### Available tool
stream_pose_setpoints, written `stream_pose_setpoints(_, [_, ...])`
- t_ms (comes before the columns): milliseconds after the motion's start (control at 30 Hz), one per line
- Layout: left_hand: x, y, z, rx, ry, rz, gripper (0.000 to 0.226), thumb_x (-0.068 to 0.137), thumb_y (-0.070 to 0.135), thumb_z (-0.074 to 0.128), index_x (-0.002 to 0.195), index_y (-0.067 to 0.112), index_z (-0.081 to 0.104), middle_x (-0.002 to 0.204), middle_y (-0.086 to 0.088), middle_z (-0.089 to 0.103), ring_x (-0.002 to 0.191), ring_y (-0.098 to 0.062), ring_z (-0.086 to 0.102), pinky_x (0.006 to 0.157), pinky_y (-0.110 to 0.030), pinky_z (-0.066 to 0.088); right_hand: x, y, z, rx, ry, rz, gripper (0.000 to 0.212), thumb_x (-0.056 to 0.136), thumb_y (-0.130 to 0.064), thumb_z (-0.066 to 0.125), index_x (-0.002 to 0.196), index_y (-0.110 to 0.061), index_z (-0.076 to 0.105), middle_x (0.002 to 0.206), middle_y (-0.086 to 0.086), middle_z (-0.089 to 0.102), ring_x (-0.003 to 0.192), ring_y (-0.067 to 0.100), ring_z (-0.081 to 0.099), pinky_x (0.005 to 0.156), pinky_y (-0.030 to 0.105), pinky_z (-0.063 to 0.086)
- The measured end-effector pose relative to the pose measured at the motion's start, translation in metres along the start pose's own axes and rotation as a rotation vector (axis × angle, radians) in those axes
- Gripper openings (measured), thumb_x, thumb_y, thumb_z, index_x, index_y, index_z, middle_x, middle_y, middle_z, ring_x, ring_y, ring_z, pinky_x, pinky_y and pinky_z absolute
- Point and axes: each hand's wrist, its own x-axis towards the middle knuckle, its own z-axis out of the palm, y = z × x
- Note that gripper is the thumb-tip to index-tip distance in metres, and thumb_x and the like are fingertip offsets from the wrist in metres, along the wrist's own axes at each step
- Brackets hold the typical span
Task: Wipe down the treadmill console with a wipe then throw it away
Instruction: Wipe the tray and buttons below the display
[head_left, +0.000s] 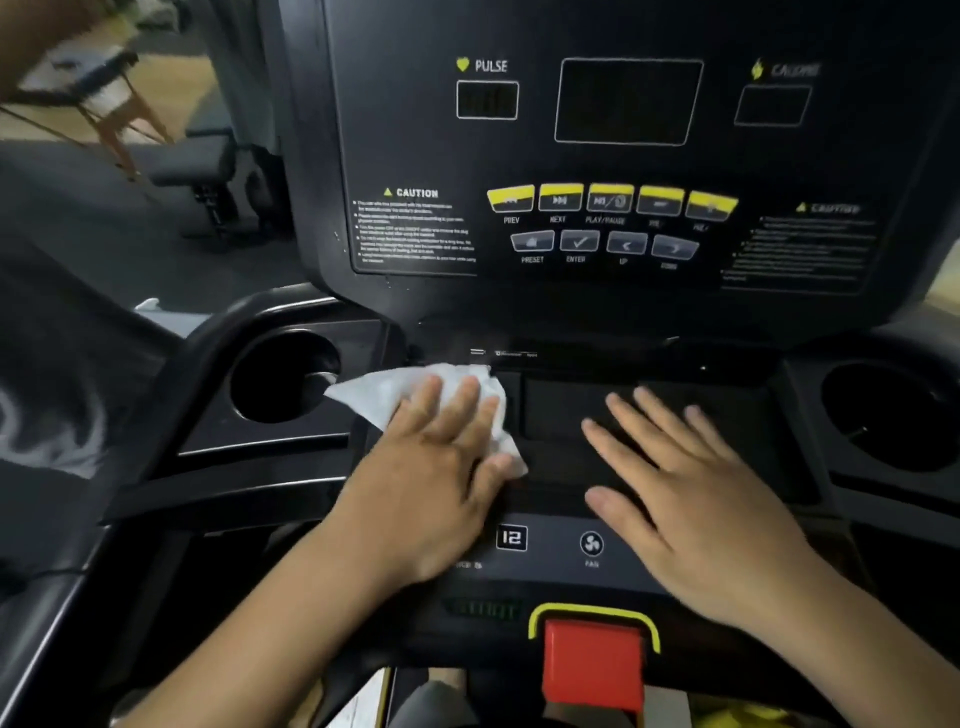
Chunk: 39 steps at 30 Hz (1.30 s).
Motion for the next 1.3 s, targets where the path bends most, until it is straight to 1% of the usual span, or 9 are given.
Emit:
stream_pose_setpoints(67, [-0.001, 0.015, 0.0, 0.014, -0.013, -0.032, 0.086, 0.081, 0.061, -0.008, 0.156, 0.027, 0.02, 0.165, 0.003, 0.01, 0.15, -0.029, -0.002, 0.121, -0.041, 0.002, 0.0, 0.0, -0.004, -0.015, -0.033, 0.105, 0.079, 0.079, -0.07, -0.018, 0.152, -0.041, -0.006, 0.16, -0.01, -0.019, 0.145, 0.012, -0.027, 0.12, 0.045, -0.012])
stream_pose_setpoints(167, [-0.009, 0.026, 0.003, -0.026, -0.099, -0.007, 0.083, 0.08, 0.067, -0.011, 0.154, 0.039, 0.013, 0.163, 0.017, 0.002, 0.151, -0.02, -0.012, 0.122, -0.041, -0.002, 0.003, 0.005, -0.008, 0.006, -0.038, 0.196, 0.087, 0.076, -0.07, -0.018, 0.154, -0.036, 0.002, 0.161, -0.009, -0.017, 0.146, 0.01, -0.023, 0.12, 0.047, -0.006])
stream_pose_setpoints(300, [0.004, 0.018, -0.005, 0.117, -0.07, -0.028, 0.094, 0.08, 0.072, -0.021, 0.154, 0.033, 0.022, 0.164, 0.002, 0.015, 0.151, -0.032, -0.001, 0.122, -0.046, 0.002, 0.002, 0.008, -0.006, -0.018, -0.08, 0.175, 0.09, 0.076, -0.069, -0.02, 0.154, -0.032, 0.005, 0.161, -0.007, -0.019, 0.146, 0.012, -0.025, 0.12, 0.049, -0.006])
stream_pose_setpoints(433, [-0.013, 0.038, -0.003, 0.052, -0.171, -0.041, 0.088, 0.078, 0.077, -0.008, 0.156, 0.037, 0.001, 0.163, 0.017, -0.005, 0.149, -0.02, -0.019, 0.122, -0.038, -0.009, 0.0, 0.009, -0.004, -0.017, -0.076, 0.156, 0.089, 0.075, -0.07, -0.021, 0.154, -0.037, 0.004, 0.16, -0.006, -0.022, 0.144, 0.012, -0.03, 0.119, 0.051, -0.009])
stream_pose_setpoints(567, [-0.002, 0.023, -0.008, 0.224, -0.173, -0.119, 0.104, 0.07, 0.076, -0.021, 0.155, 0.017, -0.011, 0.165, -0.004, -0.011, 0.148, -0.036, -0.017, 0.121, -0.046, -0.004, 0.001, 0.007, -0.005, -0.015, -0.092, 0.157, 0.089, 0.076, -0.069, -0.02, 0.154, -0.035, 0.006, 0.161, -0.004, -0.02, 0.144, 0.015, -0.028, 0.119, 0.053, -0.008])
stream_pose_setpoints(667, [-0.015, 0.039, -0.009, 0.186, -0.285, -0.087, 0.103, 0.072, 0.078, -0.016, 0.155, 0.017, -0.01, 0.163, -0.004, -0.016, 0.147, -0.033, -0.022, 0.122, -0.046, -0.006, 0.002, 0.007, -0.004, -0.019, -0.091, 0.169, 0.09, 0.074, -0.07, -0.022, 0.154, -0.036, 0.002, 0.158, -0.007, -0.026, 0.142, 0.013, -0.033, 0.119, 0.051, -0.01])
stream_pose_setpoints(833, [0.009, 0.024, -0.017, 0.175, -0.222, -0.197, 0.102, 0.079, 0.078, -0.006, 0.156, 0.011, -0.003, 0.165, -0.011, -0.005, 0.149, -0.037, -0.012, 0.122, -0.044, -0.006, 0.005, 0.006, -0.003, -0.022, -0.075, 0.183, 0.085, 0.077, -0.069, -0.018, 0.153, -0.038, 0.003, 0.161, -0.007, -0.018, 0.145, 0.013, -0.026, 0.119, 0.052, -0.007])
stream_pose_setpoints(1100, [-0.01, 0.017, -0.016, 0.048, -0.255, -0.082, 0.086, 0.084, 0.079, 0.011, 0.156, 0.034, 0.0, 0.163, 0.014, -0.008, 0.147, -0.031, -0.025, 0.121, -0.044, -0.011, 0.005, 0.009, 0.003, -0.055, -0.046, 0.185, 0.083, 0.085, -0.07, -0.007, 0.151, -0.035, 0.027, 0.163, -0.003, 0.0, 0.149, 0.015, -0.01, 0.119, 0.056, 0.003])
stream_pose_setpoints(1300, [0.001, 0.013, -0.013, 0.156, -0.158, -0.108, 0.095, 0.077, 0.076, -0.007, 0.156, 0.023, -0.007, 0.165, 0.003, -0.01, 0.147, -0.036, -0.019, 0.121, -0.044, -0.008, 0.006, 0.006, 0.002, -0.056, -0.045, 0.201, 0.083, 0.081, -0.071, -0.01, 0.154, -0.035, 0.008, 0.162, -0.007, -0.012, 0.146, 0.011, -0.021, 0.12, 0.049, -0.003])
